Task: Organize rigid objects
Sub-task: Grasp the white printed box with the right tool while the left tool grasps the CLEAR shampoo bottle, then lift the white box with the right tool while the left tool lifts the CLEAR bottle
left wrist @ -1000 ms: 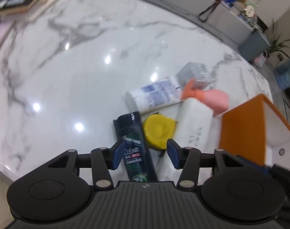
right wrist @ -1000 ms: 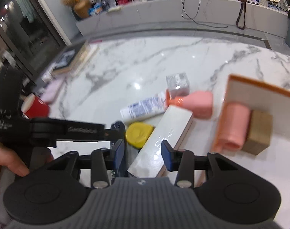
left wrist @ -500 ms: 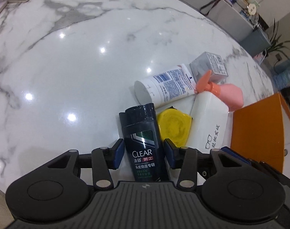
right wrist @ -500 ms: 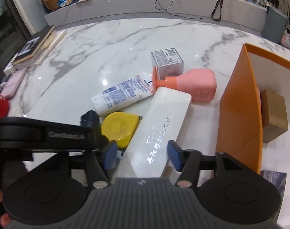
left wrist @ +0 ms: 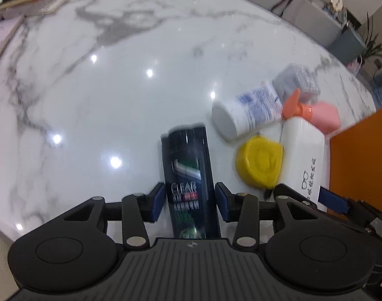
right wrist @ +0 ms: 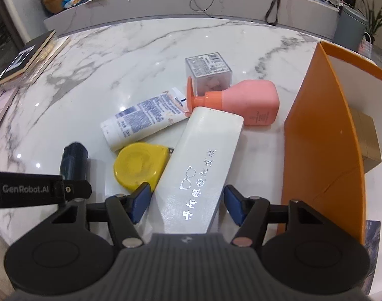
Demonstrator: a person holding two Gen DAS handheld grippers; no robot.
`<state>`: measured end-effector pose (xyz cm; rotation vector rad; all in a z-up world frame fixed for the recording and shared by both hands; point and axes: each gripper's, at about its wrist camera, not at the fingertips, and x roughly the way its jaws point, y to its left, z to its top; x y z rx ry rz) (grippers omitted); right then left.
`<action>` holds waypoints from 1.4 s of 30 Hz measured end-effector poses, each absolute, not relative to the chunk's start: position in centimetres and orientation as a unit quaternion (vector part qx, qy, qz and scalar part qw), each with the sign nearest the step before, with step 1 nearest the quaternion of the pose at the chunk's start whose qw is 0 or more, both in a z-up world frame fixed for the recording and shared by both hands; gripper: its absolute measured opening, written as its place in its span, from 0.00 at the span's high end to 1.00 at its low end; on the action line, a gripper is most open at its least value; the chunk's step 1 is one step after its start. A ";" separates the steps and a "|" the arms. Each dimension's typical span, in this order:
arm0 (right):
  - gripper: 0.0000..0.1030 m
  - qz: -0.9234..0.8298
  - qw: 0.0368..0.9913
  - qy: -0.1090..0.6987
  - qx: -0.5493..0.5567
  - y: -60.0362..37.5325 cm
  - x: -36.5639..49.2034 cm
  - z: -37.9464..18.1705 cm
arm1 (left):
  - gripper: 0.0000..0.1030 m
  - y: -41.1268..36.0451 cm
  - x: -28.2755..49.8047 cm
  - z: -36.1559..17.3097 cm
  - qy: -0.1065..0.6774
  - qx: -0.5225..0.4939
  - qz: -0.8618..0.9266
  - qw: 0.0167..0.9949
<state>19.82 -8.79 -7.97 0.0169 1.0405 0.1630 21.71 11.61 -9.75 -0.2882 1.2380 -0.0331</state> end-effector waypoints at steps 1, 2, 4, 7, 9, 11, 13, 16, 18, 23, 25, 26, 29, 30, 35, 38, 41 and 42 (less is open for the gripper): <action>0.38 0.083 0.863 0.499 0.005 -8.7 19.5 -7.9 | 0.47 11.4 21.6 -9.8 0.582 -0.132 -0.018 0.802; 0.38 0.088 0.861 0.501 0.001 -8.7 19.0 -7.9 | 0.48 11.3 21.3 -9.8 0.582 -0.131 -0.021 0.802; 0.38 0.102 0.857 0.504 -0.008 -8.4 17.8 -7.8 | 0.48 11.2 21.1 -9.7 0.584 -0.127 -0.022 0.801; 0.38 0.128 0.849 0.513 -0.013 -8.2 15.9 -7.8 | 0.48 11.0 20.9 -9.6 0.580 -0.108 -0.007 0.807; 0.39 0.145 0.845 0.514 -0.011 -8.2 14.9 -7.7 | 0.47 10.7 20.9 -9.7 0.578 -0.094 -0.001 0.811; 0.39 0.145 0.846 0.513 -0.004 -8.4 14.7 -7.7 | 0.48 10.3 21.0 -9.7 0.576 -0.075 0.005 0.814; 0.39 0.135 0.848 0.513 0.005 -8.3 15.1 -7.7 | 0.48 10.0 20.9 -9.7 0.574 -0.063 0.004 0.816; 0.39 0.116 0.856 0.503 0.011 -8.4 16.0 -7.7 | 0.48 9.7 20.9 -9.8 0.572 -0.054 0.003 0.818; 0.38 0.111 0.856 0.505 0.021 -8.6 16.6 -7.9 | 0.48 9.5 21.0 -9.8 0.569 -0.046 0.004 0.821; 0.36 0.110 0.857 0.504 0.015 -8.1 16.8 -8.8 | 0.50 9.1 21.3 -9.9 0.562 -0.030 0.000 0.827; 0.37 0.118 0.859 0.499 0.012 -8.0 16.7 -8.9 | 0.52 9.2 21.3 -9.9 0.560 -0.033 -0.002 0.828; 0.37 0.124 0.859 0.497 0.010 -8.0 16.8 -8.9 | 0.53 9.3 21.3 -9.9 0.559 -0.035 -0.002 0.828; 0.38 0.125 0.857 0.500 0.014 -8.1 16.9 -8.8 | 0.57 9.8 21.3 -9.7 0.558 -0.052 -0.005 0.828; 0.38 0.125 0.858 0.498 0.016 -8.2 16.8 -8.6 | 0.59 10.0 21.2 -9.6 0.557 -0.058 -0.009 0.829; 0.39 0.140 0.869 0.474 0.016 -8.4 15.7 -6.7 | 0.62 9.9 20.5 -8.0 0.539 -0.069 -0.031 0.839; 0.40 0.149 0.875 0.459 0.028 -8.9 15.1 -5.3 | 0.62 9.9 19.8 -6.8 0.521 -0.084 -0.046 0.848; 0.40 0.157 0.884 0.440 0.033 -9.4 14.3 -3.7 | 0.63 10.0 19.0 -5.5 0.500 -0.095 -0.051 0.859; 0.40 0.158 0.886 0.434 0.037 -9.6 14.0 -3.2 | 0.63 10.0 18.7 -5.0 0.492 -0.097 -0.055 0.863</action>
